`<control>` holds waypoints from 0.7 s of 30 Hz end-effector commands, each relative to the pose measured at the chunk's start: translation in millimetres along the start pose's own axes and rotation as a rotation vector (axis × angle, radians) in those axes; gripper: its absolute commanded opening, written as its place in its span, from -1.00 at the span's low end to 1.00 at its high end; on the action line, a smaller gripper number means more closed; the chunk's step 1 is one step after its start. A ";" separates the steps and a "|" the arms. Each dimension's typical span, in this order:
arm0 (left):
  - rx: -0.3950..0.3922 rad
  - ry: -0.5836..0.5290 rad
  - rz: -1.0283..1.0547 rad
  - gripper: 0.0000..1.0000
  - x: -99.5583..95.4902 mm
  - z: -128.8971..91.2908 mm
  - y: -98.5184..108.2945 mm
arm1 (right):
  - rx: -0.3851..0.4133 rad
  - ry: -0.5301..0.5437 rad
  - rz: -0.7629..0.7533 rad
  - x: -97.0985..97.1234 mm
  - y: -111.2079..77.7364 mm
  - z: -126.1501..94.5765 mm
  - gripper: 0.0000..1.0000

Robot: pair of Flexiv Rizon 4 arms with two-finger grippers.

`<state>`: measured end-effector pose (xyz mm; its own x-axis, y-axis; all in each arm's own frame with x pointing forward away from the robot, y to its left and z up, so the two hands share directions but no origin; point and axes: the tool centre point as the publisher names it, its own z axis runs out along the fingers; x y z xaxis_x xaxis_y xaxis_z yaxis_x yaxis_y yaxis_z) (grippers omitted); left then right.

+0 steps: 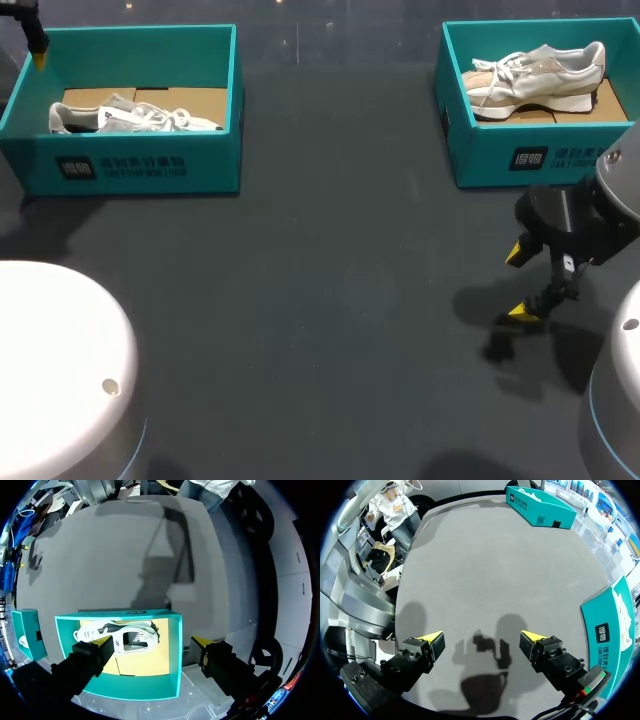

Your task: Take the shoe out of the shoebox, open the shoe tongue, remove and reinsert the insole, then place the shoe into the shoebox

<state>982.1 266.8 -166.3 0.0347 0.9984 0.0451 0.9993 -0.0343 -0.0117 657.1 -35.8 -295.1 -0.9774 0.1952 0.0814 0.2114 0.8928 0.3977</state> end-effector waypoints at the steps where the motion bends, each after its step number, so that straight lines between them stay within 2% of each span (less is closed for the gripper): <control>1: -0.001 0.001 0.001 1.00 0.1 0.1 -0.4 | 0.087 -0.011 0.068 -14.4 8.0 -35.1 1.00; 3: -0.001 0.001 0.001 1.00 0.1 0.1 -0.4 | 0.141 -0.020 0.113 -25.1 14.8 -52.1 1.00; 5: -0.001 0.001 0.001 1.00 0.1 0.1 -0.4 | 0.145 -0.043 0.182 -37.3 19.2 -68.9 1.00; 6: -0.001 0.001 0.001 1.00 0.1 0.1 -0.4 | 0.181 -0.032 0.233 -44.5 19.7 -76.3 1.00; 8: -0.001 0.001 0.001 1.00 0.1 0.1 -0.4 | 0.154 -0.063 0.287 -57.7 21.9 -90.7 1.00; 10: -0.001 0.001 0.001 1.00 0.1 0.1 -0.4 | 0.175 -0.078 0.364 -71.1 25.4 -102.4 1.00; 12: -0.001 0.001 0.001 1.00 0.1 0.1 -0.4 | 0.154 -0.126 0.415 -84.5 28.2 -115.8 1.00; 13: -0.001 0.001 0.001 1.00 0.1 0.1 -0.4 | 0.178 -0.140 0.415 -90.3 29.6 -121.7 1.00; 21: -0.001 0.001 0.001 1.00 0.1 0.1 -0.4 | 0.178 -0.140 0.415 -90.3 29.6 -121.7 1.00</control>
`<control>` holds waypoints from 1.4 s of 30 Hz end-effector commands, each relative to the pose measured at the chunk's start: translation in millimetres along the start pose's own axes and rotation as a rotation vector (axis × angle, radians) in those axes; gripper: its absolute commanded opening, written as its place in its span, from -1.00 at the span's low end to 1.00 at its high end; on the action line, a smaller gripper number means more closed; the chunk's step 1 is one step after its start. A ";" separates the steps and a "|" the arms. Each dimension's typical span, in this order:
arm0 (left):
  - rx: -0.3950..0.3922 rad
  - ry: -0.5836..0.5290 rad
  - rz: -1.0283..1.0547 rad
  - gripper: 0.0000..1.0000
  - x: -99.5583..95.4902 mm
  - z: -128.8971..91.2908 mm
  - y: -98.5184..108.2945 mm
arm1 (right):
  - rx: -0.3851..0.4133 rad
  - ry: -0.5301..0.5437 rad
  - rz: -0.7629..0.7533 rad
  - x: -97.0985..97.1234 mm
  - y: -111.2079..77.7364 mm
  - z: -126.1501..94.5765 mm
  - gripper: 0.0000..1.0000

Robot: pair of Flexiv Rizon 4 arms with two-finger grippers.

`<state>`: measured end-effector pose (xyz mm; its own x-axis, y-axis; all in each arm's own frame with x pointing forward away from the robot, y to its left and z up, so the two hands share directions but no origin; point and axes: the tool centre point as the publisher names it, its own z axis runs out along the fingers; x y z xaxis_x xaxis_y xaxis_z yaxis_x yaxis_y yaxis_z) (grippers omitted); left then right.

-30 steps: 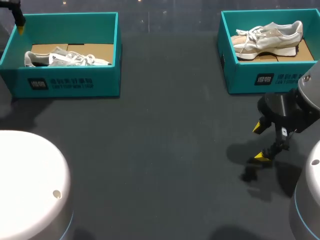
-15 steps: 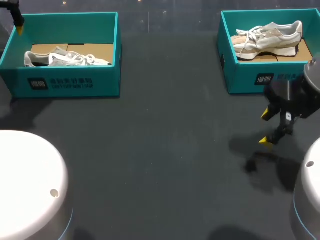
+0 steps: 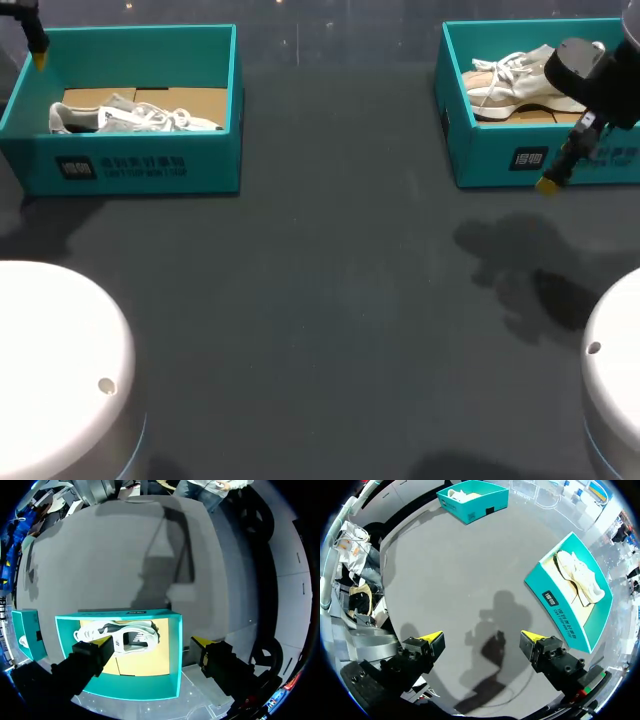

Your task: Take the shoe out of the shoebox, open the shoe tongue, remove and reinsert the insole, then place the shoe into the shoebox

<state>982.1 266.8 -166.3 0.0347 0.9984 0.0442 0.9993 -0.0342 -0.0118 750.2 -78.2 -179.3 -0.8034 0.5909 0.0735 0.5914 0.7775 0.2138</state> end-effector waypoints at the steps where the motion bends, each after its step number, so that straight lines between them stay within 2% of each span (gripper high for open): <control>1: -0.001 0.002 0.001 1.00 0.2 0.1 -0.4 | 0.020 -0.002 0.001 0.5 1.8 0.7 1.00; 4: -0.001 0.002 0.001 1.00 0.2 0.1 -0.4 | 0.035 -0.011 0.034 -4.0 2.5 1.3 1.00; 6: -0.001 0.002 0.001 1.00 0.2 0.1 -0.4 | 0.057 -0.005 0.142 -24.8 6.3 -0.8 1.00; 8: -0.001 0.002 0.001 1.00 0.2 0.1 -0.4 | 0.118 -0.015 0.230 -44.4 10.0 -6.8 1.00; 10: -0.001 0.002 0.001 1.00 0.2 0.1 -0.4 | 0.122 -0.008 0.310 -65.8 11.0 -15.6 1.00; 11: -0.001 0.002 0.001 1.00 0.2 0.1 -0.4 | 0.161 -0.036 0.349 -73.9 12.4 -19.7 1.00; 12: -0.001 0.002 0.001 1.00 0.2 0.1 -0.4 | 0.170 -0.031 0.383 -84.5 13.2 -24.3 1.00; 14: -0.001 0.002 0.001 1.00 0.2 0.1 -0.4 | 0.134 -0.054 0.458 -105.3 12.5 -34.4 1.00; 17: -0.001 0.002 0.001 1.00 0.2 0.1 -0.4 | 0.167 -0.085 0.610 -138.1 7.5 -41.9 1.00; 28: -0.001 0.002 0.001 1.00 0.2 0.1 -0.4 | 0.167 -0.085 0.610 -138.1 7.5 -41.9 1.00; 29: -0.001 0.002 0.001 1.00 0.2 0.1 -0.4 | 0.193 -0.116 0.636 -142.9 11.0 -40.0 1.00; 33: -0.001 0.002 0.001 1.00 0.2 0.1 -0.4 | 0.216 -0.219 0.768 -178.1 26.1 -41.3 1.00; 37: -0.001 0.002 0.001 1.00 0.2 0.1 -0.4 | 0.204 -0.279 0.809 -223.5 37.0 -37.6 1.00; 42: -0.001 0.002 0.001 1.00 0.2 0.1 -0.4 | 0.147 -0.323 0.816 -271.3 43.1 -30.1 1.00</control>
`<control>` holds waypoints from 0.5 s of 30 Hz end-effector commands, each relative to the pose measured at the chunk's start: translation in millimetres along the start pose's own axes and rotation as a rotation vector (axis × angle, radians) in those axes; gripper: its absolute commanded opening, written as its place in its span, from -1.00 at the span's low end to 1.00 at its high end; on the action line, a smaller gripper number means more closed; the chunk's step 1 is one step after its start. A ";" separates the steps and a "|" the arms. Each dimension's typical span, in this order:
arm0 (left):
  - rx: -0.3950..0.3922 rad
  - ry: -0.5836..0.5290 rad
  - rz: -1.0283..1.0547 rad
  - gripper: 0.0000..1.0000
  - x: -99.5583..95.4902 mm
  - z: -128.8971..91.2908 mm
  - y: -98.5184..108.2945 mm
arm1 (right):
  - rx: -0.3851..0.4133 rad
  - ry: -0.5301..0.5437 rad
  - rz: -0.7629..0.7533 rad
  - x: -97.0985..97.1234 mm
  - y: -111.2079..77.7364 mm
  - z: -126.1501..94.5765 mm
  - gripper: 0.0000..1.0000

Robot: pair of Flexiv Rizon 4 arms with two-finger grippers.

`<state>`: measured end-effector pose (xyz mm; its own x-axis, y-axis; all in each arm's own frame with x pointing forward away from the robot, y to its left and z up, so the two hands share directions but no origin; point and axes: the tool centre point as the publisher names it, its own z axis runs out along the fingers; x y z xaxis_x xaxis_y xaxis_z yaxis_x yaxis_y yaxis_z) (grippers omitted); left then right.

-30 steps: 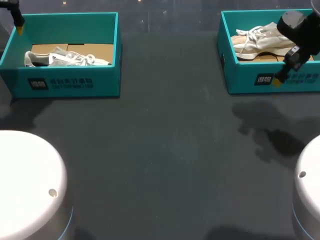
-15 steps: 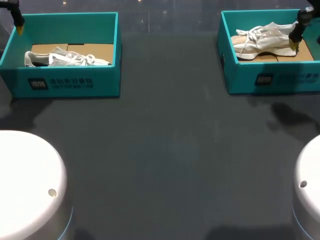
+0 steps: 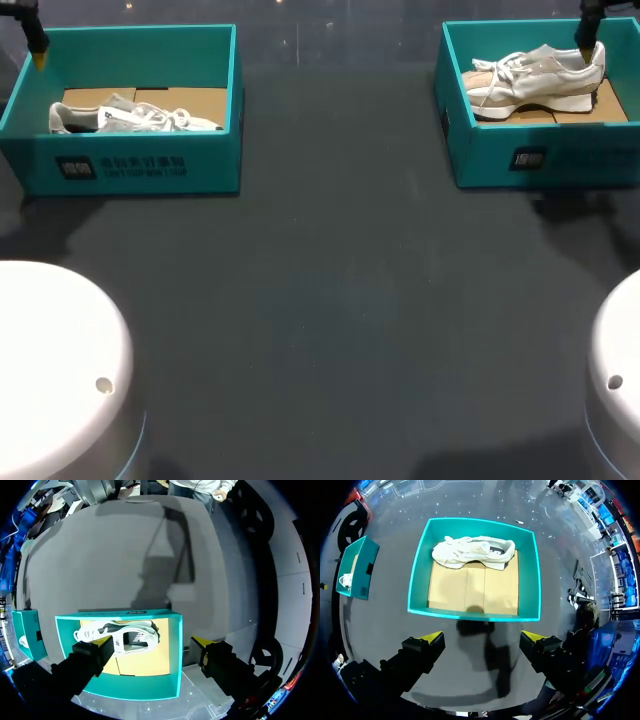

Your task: Take the shoe out of the shoebox, open the shoe tongue, remove and reinsert the insole, then place the shoe into the shoebox

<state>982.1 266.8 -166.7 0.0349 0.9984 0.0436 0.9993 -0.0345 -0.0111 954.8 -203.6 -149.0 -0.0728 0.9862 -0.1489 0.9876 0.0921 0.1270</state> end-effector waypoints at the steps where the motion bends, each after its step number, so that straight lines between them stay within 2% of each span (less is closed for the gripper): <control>1: -0.001 0.003 0.001 1.00 0.2 -0.3 -0.4 | 0.040 0.015 -0.007 -8.7 34.1 17.6 1.00; 12: -0.001 0.003 0.001 1.00 0.2 -0.3 -0.4 | 0.040 0.015 -0.007 -8.7 34.1 17.6 1.00; 14: -0.001 0.003 0.001 1.00 0.2 -0.3 -0.4 | 0.041 -0.001 0.041 -15.2 40.1 24.9 1.00; 15: -0.001 0.003 0.001 1.00 0.2 -0.3 -0.4 | 0.016 -0.009 0.037 -19.5 45.1 27.3 1.00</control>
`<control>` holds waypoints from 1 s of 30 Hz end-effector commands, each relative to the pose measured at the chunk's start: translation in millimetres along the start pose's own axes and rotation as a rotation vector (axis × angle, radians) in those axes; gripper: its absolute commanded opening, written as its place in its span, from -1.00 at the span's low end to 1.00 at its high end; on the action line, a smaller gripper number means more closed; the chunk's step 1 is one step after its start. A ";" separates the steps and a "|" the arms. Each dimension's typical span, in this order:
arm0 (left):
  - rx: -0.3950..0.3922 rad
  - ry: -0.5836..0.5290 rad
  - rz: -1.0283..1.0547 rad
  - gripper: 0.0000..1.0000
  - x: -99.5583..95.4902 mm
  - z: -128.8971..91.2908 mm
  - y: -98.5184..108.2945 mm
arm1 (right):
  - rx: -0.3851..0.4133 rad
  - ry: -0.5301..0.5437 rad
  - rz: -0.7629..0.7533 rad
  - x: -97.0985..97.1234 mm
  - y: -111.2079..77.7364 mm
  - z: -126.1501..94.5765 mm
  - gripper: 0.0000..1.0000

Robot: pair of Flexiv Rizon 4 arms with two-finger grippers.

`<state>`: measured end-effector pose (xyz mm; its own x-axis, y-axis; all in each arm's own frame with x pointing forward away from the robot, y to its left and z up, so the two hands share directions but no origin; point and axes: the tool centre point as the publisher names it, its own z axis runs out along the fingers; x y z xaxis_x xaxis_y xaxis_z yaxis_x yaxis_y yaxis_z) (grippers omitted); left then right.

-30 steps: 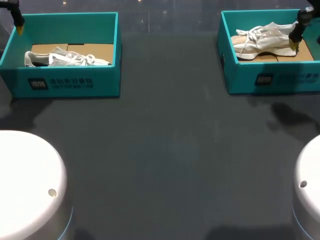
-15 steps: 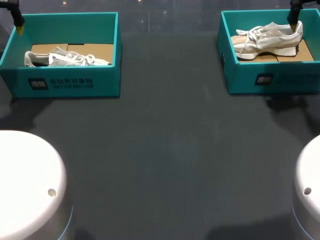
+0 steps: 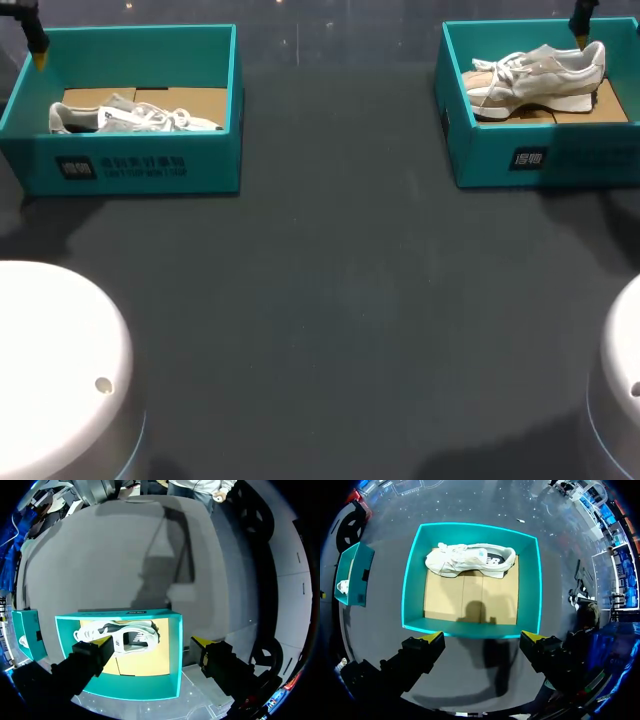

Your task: Take the shoe out of the shoebox, open the shoe tongue, remove and reinsert the insole, then place the shoe into the shoebox

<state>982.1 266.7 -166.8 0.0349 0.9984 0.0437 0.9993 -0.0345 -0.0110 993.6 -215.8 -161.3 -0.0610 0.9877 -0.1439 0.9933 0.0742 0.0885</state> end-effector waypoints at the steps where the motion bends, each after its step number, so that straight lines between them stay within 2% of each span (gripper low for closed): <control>1: -0.001 0.003 0.001 1.00 0.2 -0.4 -0.4 | -0.023 -0.043 0.041 -10.2 16.9 11.6 1.00; 2: -0.001 0.003 0.001 1.00 0.2 -0.4 -0.4 | 0.011 -0.076 0.053 -13.3 25.0 16.8 1.00; 3: -0.001 0.003 0.001 1.00 0.2 -0.4 -0.4 | 0.012 -0.098 0.045 -15.8 32.0 21.0 1.00; 8: -0.001 0.003 0.001 1.00 0.2 -0.4 -0.4 | -0.063 -0.137 0.076 -39.1 63.2 47.8 1.00; 9: -0.001 0.003 0.001 1.00 0.2 -0.4 -0.4 | -0.066 -0.118 0.070 -42.9 67.4 54.1 1.00; 21: -0.001 0.003 0.001 1.00 0.2 -0.4 -0.4 | -0.066 -0.118 0.070 -42.9 67.4 54.1 1.00; 25: -0.001 0.003 0.001 1.00 0.2 -0.4 -0.4 | -0.070 -0.060 0.033 -52.6 87.8 83.3 1.00; 27: -0.001 0.003 0.001 1.00 0.2 -0.4 -0.4 | -0.057 -0.080 0.041 -57.0 98.4 91.6 1.00; 28: -0.001 0.003 0.001 1.00 0.2 -0.4 -0.4 | -0.088 -0.058 0.030 -58.8 102.6 93.9 1.00; 30: -0.001 0.003 0.001 1.00 0.2 -0.4 -0.4 | -0.094 -0.071 0.032 -62.4 111.5 100.7 1.00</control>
<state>982.1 266.3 -166.9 0.0353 0.9984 0.0441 0.9993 -0.0349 -0.0106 1097.9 -276.8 -227.0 -0.0152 0.9761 -0.2169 0.9772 0.0605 0.2035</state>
